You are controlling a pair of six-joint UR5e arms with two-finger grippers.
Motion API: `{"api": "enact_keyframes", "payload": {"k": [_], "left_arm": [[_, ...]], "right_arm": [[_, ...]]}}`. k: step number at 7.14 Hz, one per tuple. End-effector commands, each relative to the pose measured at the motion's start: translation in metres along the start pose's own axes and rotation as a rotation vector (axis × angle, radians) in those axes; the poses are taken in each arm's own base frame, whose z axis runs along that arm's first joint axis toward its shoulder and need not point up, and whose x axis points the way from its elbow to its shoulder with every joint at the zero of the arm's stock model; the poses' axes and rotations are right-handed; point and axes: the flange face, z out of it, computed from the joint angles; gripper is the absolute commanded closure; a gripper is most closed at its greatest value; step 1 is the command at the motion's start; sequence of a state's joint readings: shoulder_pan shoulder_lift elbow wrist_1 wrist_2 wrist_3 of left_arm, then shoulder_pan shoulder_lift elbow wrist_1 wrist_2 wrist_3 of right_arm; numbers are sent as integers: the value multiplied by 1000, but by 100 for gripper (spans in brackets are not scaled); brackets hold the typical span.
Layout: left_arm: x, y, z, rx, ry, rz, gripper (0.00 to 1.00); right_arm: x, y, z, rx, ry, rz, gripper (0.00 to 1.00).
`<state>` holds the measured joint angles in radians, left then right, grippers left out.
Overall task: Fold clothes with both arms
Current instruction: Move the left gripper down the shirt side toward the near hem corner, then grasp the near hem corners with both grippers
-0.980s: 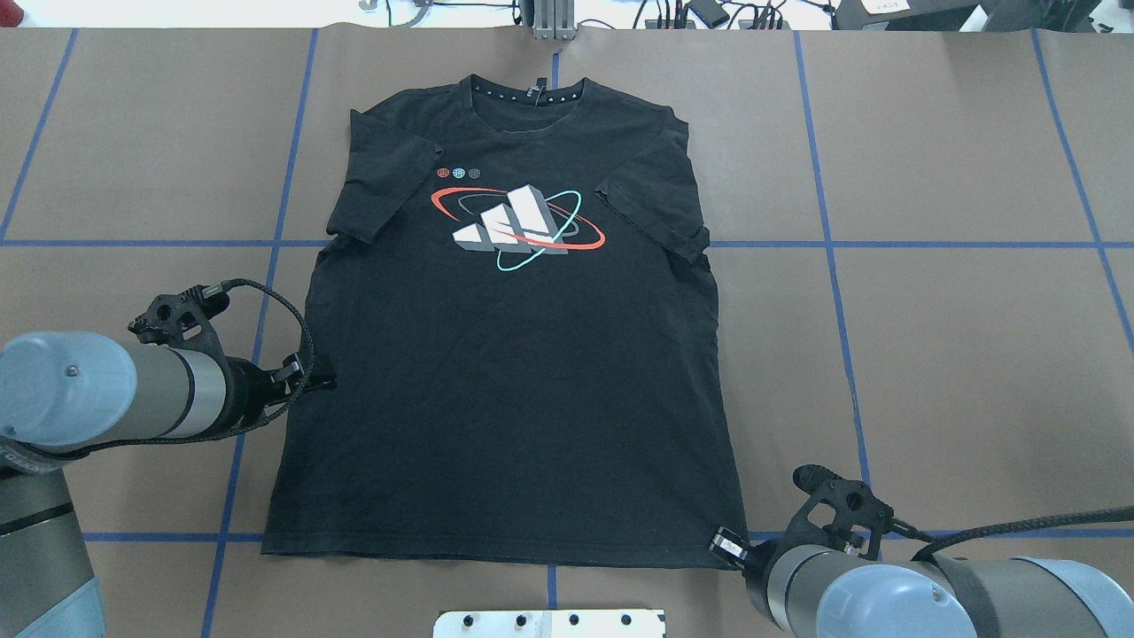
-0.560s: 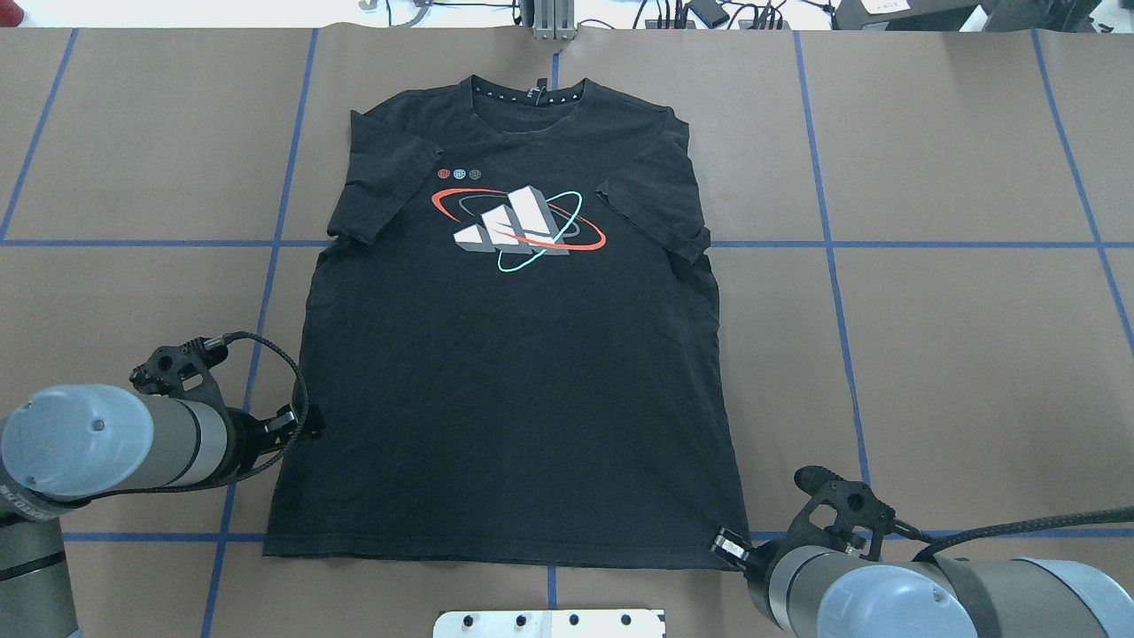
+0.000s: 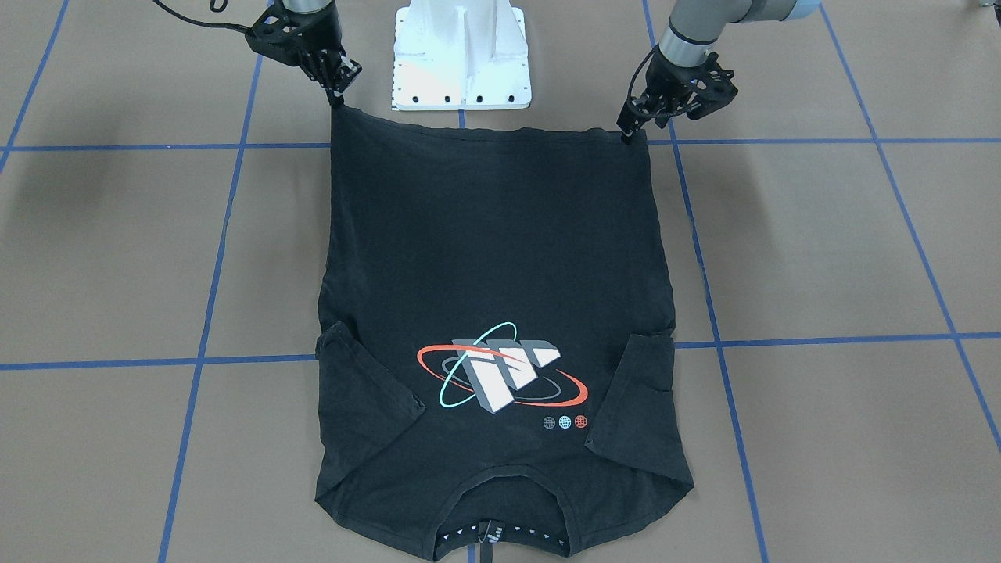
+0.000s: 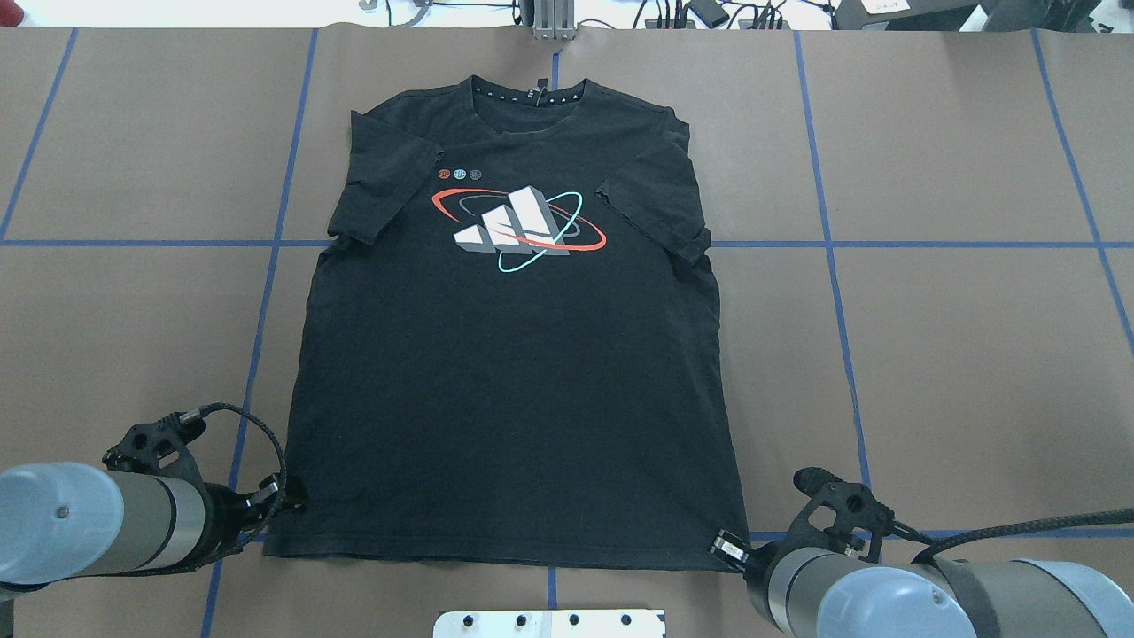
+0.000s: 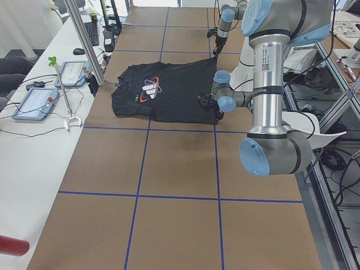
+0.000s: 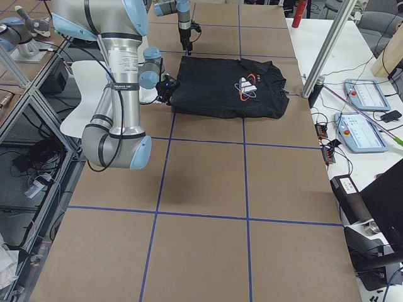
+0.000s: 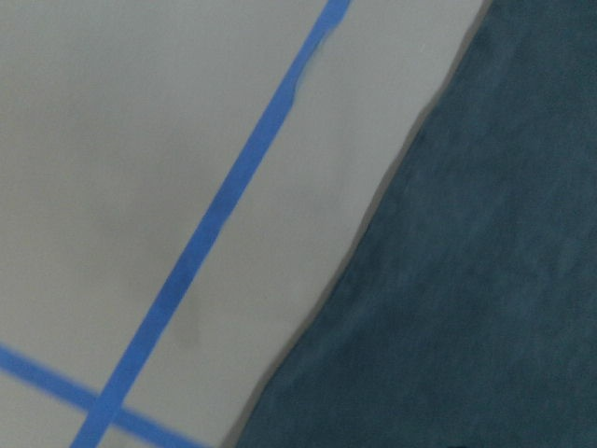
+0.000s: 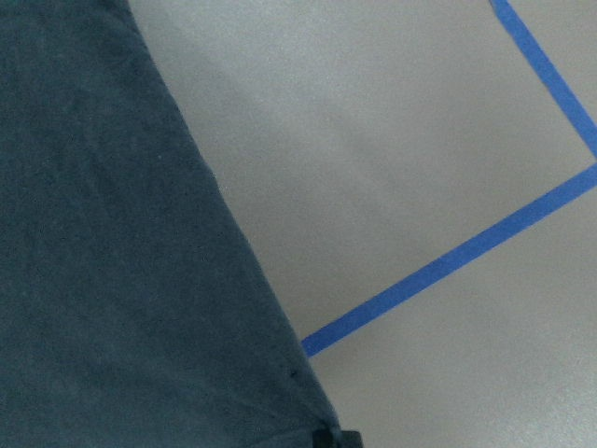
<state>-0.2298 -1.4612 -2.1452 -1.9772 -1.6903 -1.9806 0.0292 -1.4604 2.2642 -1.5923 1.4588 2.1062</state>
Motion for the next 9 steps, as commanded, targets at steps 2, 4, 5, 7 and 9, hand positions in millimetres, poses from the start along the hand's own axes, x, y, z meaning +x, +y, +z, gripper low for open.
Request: {"api": "enact_keyframes", "payload": {"k": [2,4,5,7,9], "left_arm": [[-28,9,7,-4,100,-49,15],[-31,15,19,-11,85,-63,15],[-34,16,23,-10,76,-60,17],[-37,15,29,-5,65,-59,24],[-37,14,30,1,67,-61,39]], "right_arm": [[0,1,0,-2,1,-2,100],[0,2,0,-4,0,-3,100],[1,2,0,-3,1,-3,100],[1,3,0,-4,2,-6,100],[1,3,0,-4,2,-4,100]]}}
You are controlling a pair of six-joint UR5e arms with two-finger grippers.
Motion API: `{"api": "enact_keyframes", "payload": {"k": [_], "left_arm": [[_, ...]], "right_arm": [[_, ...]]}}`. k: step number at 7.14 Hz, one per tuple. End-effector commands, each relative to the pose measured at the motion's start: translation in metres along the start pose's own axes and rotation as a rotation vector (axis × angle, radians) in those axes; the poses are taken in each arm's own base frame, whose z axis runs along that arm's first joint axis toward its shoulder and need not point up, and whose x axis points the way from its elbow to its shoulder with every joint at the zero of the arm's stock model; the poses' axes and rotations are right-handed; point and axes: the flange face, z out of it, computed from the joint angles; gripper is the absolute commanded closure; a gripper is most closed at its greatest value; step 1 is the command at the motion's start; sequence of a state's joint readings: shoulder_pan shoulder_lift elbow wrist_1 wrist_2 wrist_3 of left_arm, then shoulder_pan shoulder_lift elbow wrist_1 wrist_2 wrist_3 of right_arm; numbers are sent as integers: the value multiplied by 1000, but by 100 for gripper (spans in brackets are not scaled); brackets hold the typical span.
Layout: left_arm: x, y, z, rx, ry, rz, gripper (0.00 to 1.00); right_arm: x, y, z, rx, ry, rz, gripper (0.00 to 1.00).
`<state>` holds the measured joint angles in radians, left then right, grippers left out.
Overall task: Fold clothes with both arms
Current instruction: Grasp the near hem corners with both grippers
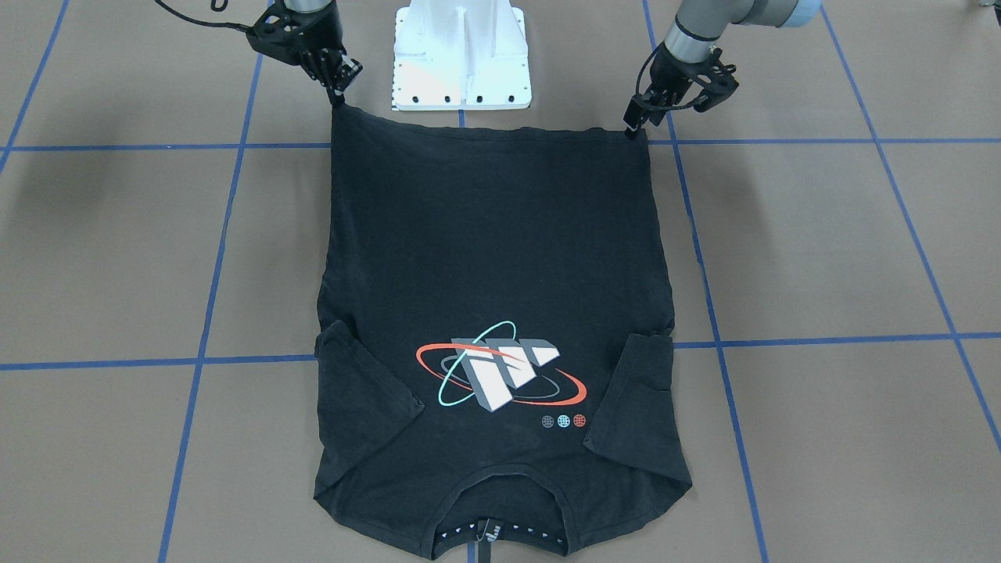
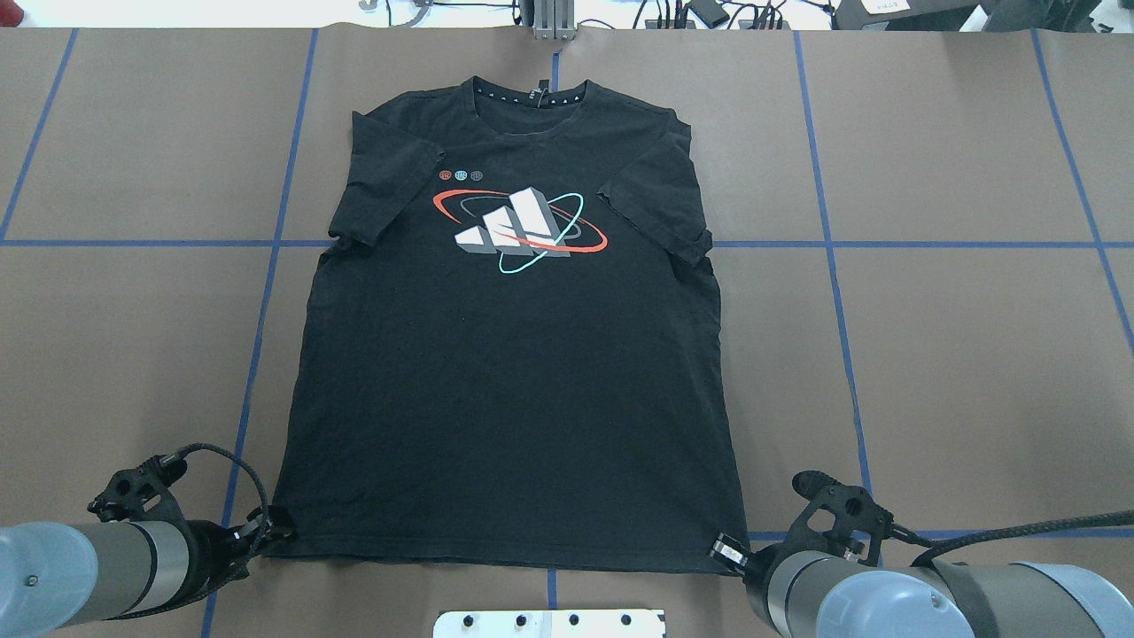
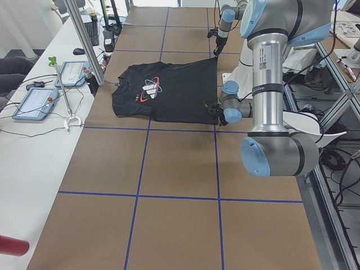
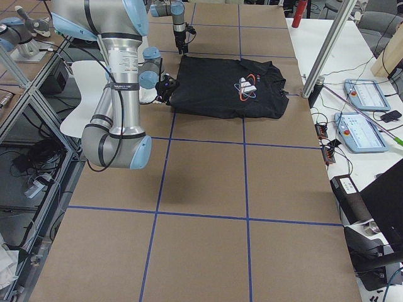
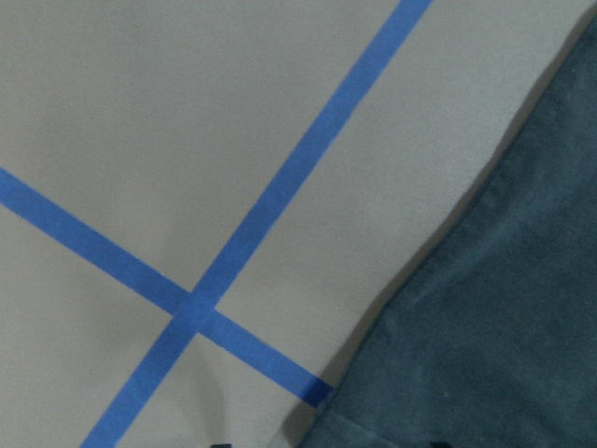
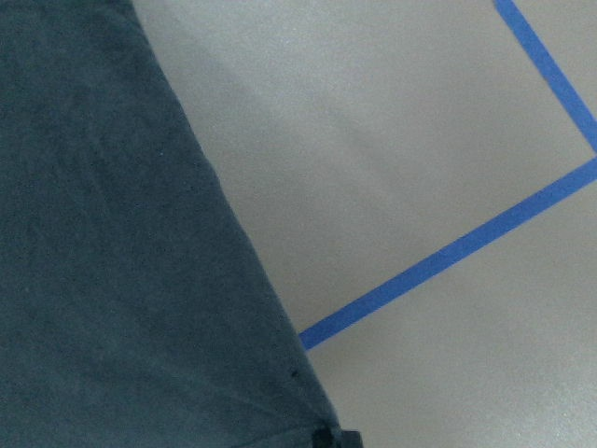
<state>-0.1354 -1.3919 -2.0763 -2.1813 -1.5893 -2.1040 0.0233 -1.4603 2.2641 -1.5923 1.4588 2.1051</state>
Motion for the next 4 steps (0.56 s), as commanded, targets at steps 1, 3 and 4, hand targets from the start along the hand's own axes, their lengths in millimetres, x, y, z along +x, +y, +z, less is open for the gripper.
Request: {"api": "enact_keyframes", "payload": {"k": [1,3,4], "left_arm": [[-1,-1,1,6,-2,0,47],[-2,-3,4,10,-6,-3,55],[-2,-2,4,8,-5,-4,62]], "right_arm": [[0,0,0,0,0,-1,100],[0,-1,-1,0,-2,1,100],[0,-1,-1,0,-2,1,100]]}}
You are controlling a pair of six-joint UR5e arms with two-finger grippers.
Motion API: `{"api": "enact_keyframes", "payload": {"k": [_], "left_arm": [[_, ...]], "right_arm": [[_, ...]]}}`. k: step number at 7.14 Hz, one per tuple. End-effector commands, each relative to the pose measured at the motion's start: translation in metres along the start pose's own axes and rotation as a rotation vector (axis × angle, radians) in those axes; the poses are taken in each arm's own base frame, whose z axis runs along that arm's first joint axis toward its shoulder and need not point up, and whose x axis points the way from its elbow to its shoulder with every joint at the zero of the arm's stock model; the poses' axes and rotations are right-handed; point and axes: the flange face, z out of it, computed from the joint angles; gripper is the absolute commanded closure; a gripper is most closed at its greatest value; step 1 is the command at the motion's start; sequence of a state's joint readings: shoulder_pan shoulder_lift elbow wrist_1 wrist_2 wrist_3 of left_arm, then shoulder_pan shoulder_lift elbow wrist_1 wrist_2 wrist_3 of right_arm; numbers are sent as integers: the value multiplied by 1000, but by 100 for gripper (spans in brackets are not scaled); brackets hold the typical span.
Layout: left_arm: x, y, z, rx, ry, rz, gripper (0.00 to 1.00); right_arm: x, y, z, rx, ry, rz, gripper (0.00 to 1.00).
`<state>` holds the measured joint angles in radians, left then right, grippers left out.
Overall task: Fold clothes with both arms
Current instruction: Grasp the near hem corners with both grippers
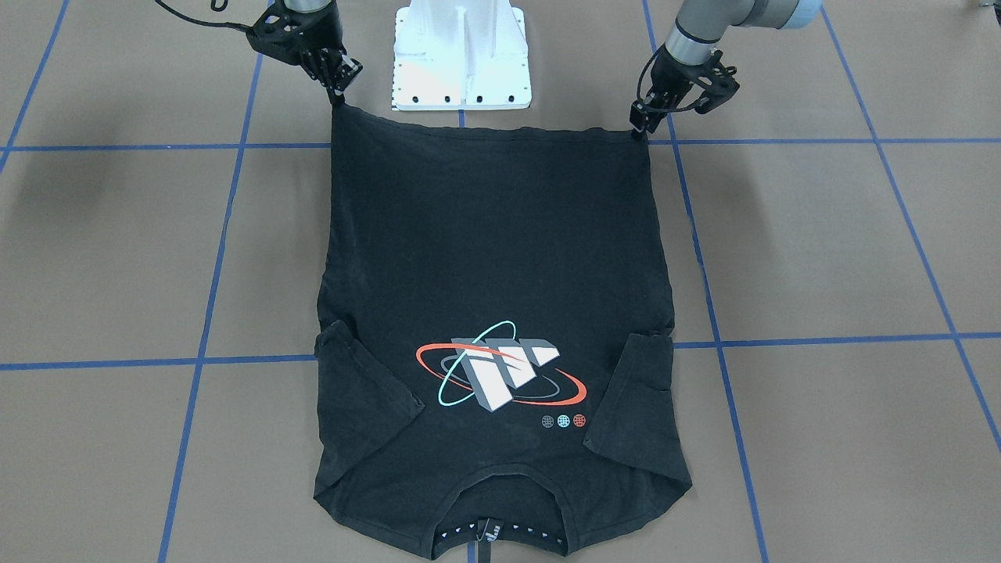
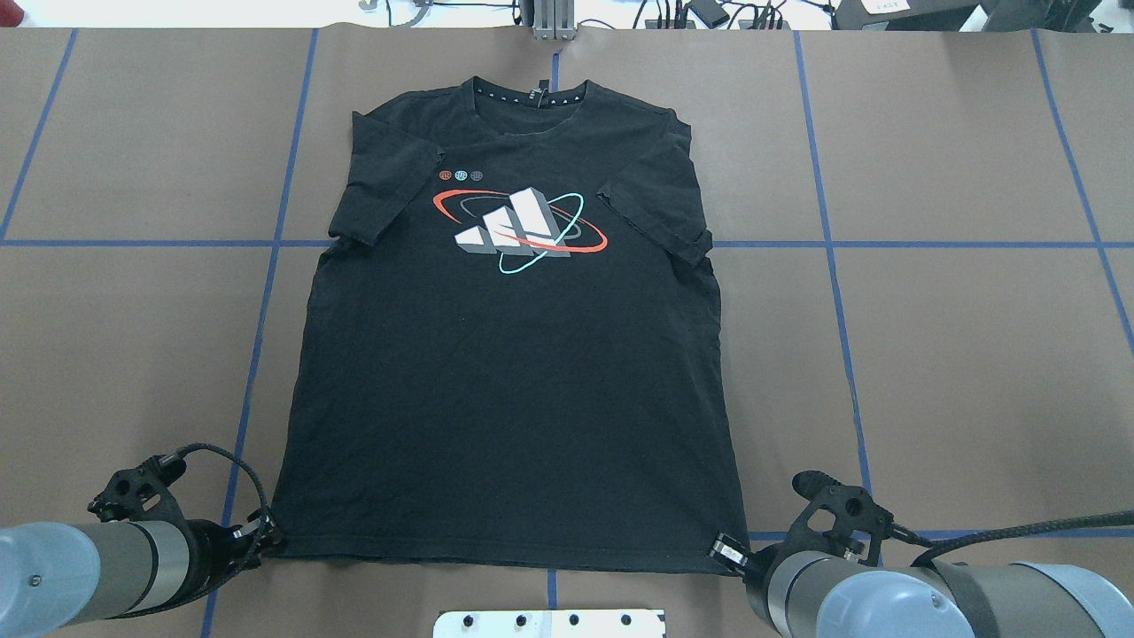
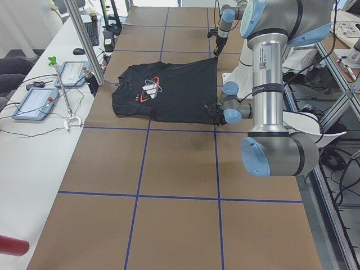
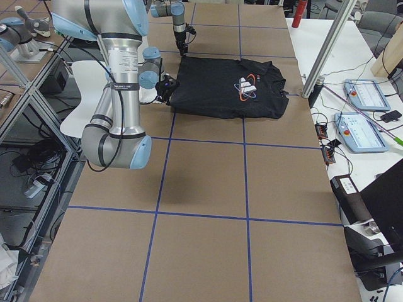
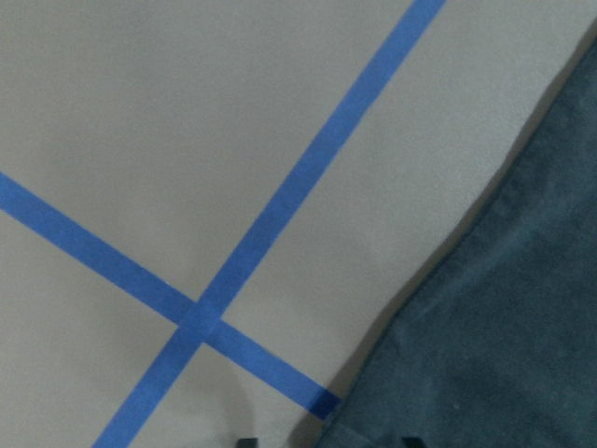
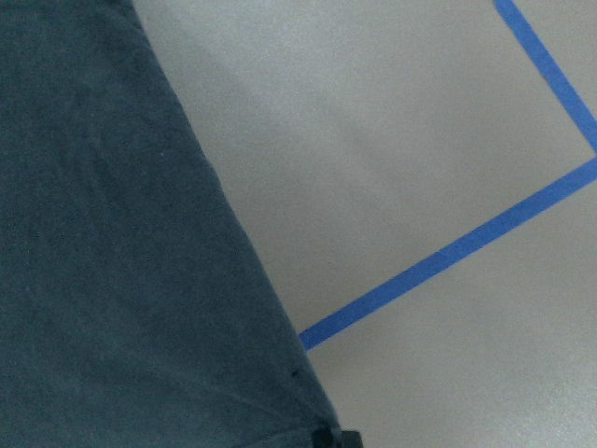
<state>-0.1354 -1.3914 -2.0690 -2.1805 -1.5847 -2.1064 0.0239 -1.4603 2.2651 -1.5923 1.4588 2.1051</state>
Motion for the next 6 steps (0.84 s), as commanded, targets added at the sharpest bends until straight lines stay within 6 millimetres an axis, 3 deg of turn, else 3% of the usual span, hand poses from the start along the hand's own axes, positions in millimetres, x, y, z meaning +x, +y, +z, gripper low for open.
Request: {"api": "enact_keyframes", "payload": {"k": [1,2,3,5,6], "left_arm": [[0,-1,0,1,0,-2,77],[0,-1,0,1,0,-2,94],[1,-1,-2,0,5,-3,100],[9,2,-17,-15,28,0,100],[18,7,-40,-38,60,2,100]], "right_arm": [[0,0,0,0,-1,0,100],[0,0,0,0,1,0,100],[1,0,0,0,1,0,100],[0,0,0,-7,2,0,100],[0,0,-9,-18,-10,2,100]]}}
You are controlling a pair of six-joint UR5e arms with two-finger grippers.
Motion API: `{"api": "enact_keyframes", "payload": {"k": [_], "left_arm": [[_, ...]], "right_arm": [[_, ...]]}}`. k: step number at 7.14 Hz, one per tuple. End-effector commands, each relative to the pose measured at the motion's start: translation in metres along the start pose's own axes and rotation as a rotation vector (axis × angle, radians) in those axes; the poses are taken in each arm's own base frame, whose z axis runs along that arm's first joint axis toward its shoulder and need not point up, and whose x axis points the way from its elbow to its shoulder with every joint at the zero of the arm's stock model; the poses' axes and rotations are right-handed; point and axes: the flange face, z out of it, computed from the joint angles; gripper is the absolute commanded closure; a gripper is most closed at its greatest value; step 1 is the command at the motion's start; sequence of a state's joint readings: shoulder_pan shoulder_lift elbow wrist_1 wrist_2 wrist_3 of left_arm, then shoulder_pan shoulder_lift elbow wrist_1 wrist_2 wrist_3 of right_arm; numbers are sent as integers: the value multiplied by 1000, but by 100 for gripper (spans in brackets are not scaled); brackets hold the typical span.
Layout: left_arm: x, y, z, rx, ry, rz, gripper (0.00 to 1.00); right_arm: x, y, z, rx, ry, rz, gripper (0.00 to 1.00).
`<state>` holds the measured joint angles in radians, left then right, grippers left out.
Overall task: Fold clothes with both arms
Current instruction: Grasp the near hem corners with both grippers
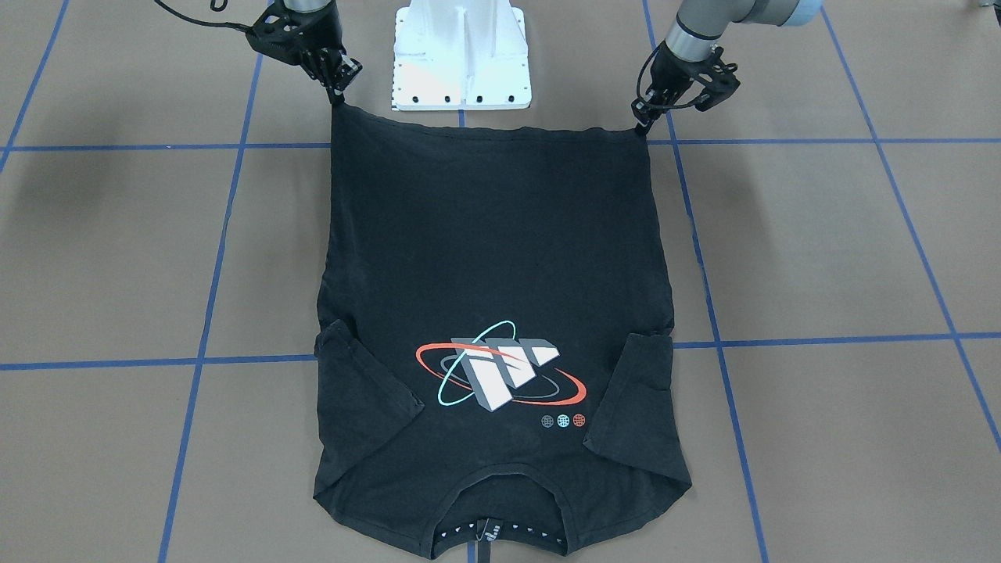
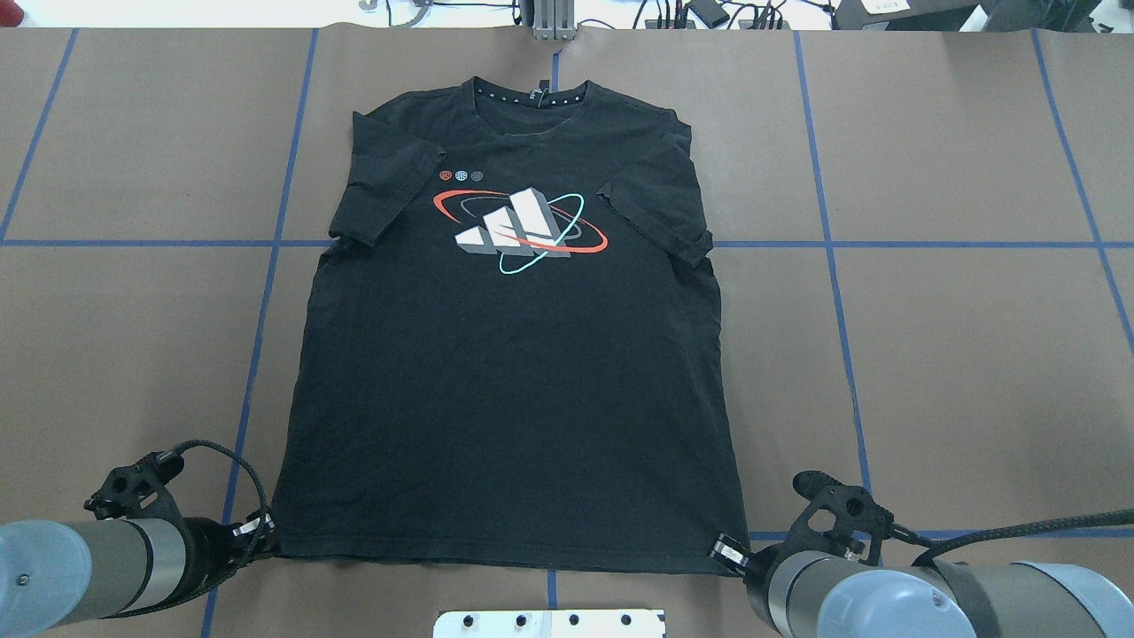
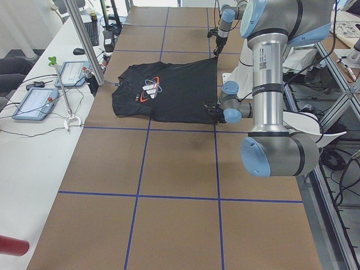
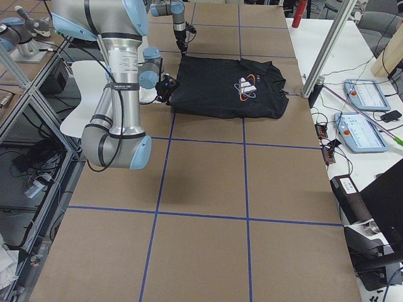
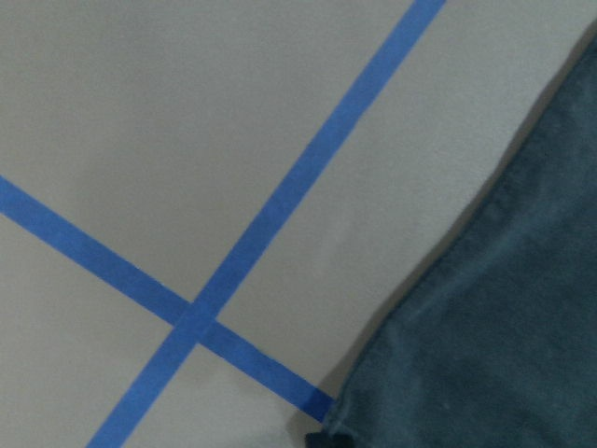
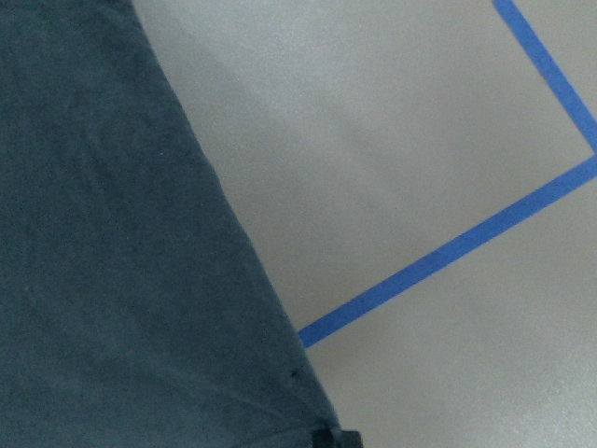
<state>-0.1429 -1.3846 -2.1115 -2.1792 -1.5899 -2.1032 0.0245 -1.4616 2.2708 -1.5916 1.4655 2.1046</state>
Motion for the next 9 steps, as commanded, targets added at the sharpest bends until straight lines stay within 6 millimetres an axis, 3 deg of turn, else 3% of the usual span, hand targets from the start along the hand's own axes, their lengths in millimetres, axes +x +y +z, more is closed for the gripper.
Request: {"api": "enact_keyframes", "payload": {"k": [1,3,5,9], "left_arm": [[10,6,-38,-38,40,5,100],[21,17,-63,-97,68,8,100],[26,22,-73,-112,88,9,100],[42,28,-95,-136,139,5,100]], "right_arm": [[11,7,-10,-35,9,-16,100],[24,20,-11,-57,30,-39,100],[45,10,-27,-62,45,-49,100],[45,11,-40,-79,28,-52,100]]}}
